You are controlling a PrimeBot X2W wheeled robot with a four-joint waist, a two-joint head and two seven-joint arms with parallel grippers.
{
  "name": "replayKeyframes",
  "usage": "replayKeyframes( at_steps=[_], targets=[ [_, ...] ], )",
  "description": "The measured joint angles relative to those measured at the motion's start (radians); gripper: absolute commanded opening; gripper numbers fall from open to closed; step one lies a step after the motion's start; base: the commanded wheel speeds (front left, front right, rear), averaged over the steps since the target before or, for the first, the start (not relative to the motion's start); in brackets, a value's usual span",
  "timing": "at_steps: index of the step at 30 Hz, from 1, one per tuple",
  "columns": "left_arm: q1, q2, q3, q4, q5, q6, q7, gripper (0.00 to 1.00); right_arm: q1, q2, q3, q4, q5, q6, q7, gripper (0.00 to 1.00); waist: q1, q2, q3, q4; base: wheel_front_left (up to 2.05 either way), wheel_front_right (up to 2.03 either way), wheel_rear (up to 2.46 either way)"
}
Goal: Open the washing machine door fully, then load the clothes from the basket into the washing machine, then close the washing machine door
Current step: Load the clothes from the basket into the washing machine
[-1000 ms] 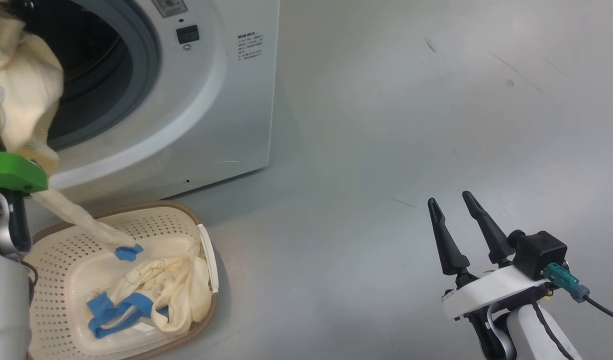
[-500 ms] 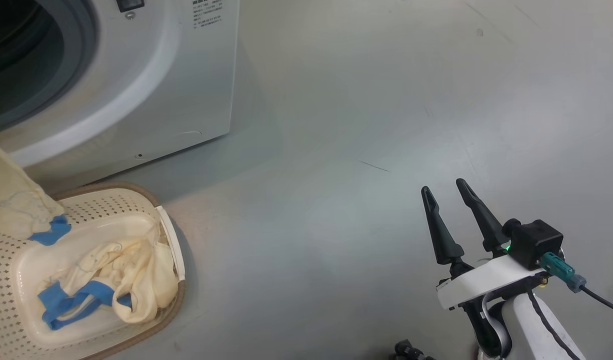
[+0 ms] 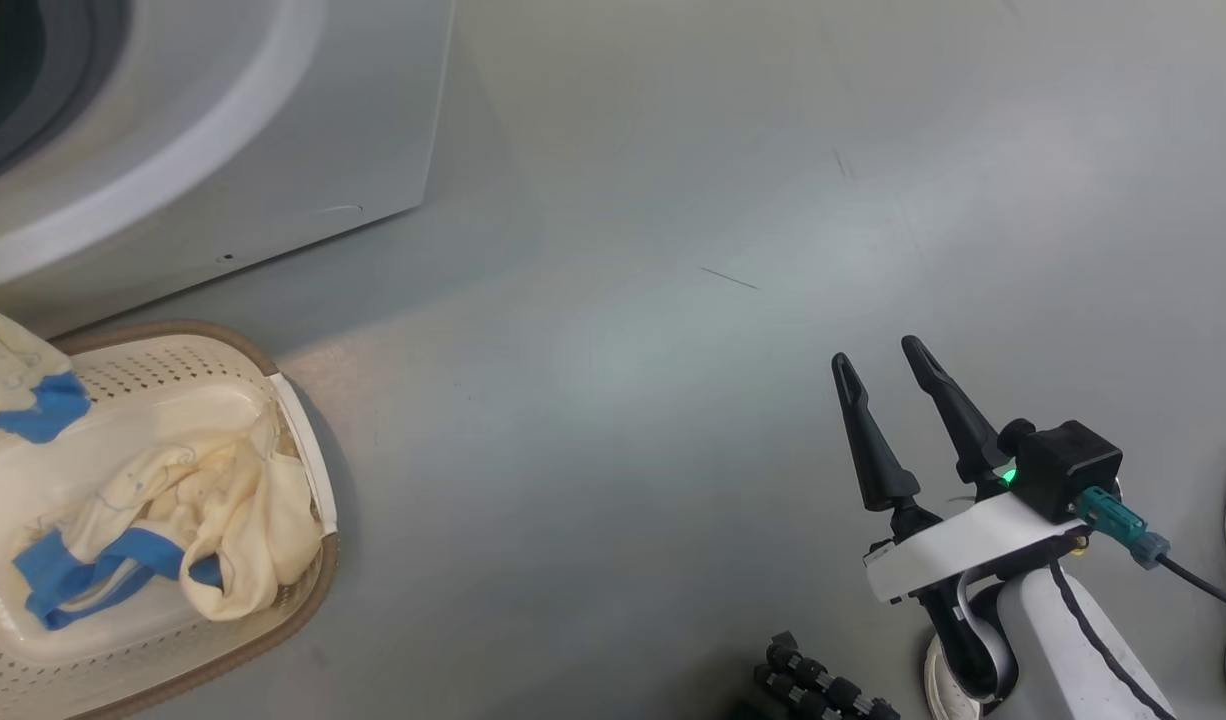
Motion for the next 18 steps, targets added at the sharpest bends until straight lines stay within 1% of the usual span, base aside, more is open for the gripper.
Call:
replayKeyframes(
  at_steps=[5,6,11,14,17,18],
  targets=[
    [-0.062,0.024,0.015,0.003,0.021,0.027,-0.016,0.0,-0.025,0.0,0.015,-0.004,0.001,0.0,0.0,1.0,0.0,0.0,0.035,-0.004,0.0,0.0,0.0],
    [-0.069,0.027,0.014,0.009,0.027,0.027,-0.016,0.0,-0.03,0.0,0.018,-0.004,0.001,0.0,0.0,1.0,0.0,0.0,0.042,-0.005,0.0,0.0,0.0],
    [-0.067,0.024,-0.002,0.087,0.038,0.027,-0.025,0.0,-0.038,0.002,0.018,-0.001,0.001,0.0,0.0,1.0,0.0001,0.0,0.063,-0.012,0.0,0.0,0.0],
    [-0.055,0.022,-0.005,0.133,0.039,0.027,-0.025,0.0,-0.038,0.003,0.023,0.009,0.002,0.0,0.0,1.0,0.0,0.0,0.059,-0.015,0.0,0.0,0.0],
    [-0.041,0.017,-0.007,0.179,0.04,0.036,-0.025,0.0,-0.038,0.003,0.022,0.017,0.003,0.0,0.0,1.0,0.0,0.0,0.048,-0.016,0.0,0.0,0.0],
    [-0.04,0.017,-0.007,0.197,0.04,0.035,-0.025,0.03,-0.038,0.003,0.022,0.019,0.005,0.0,0.0,1.0,0.0,0.0,0.044,-0.016,0.0,0.0,0.0]
  ],
)
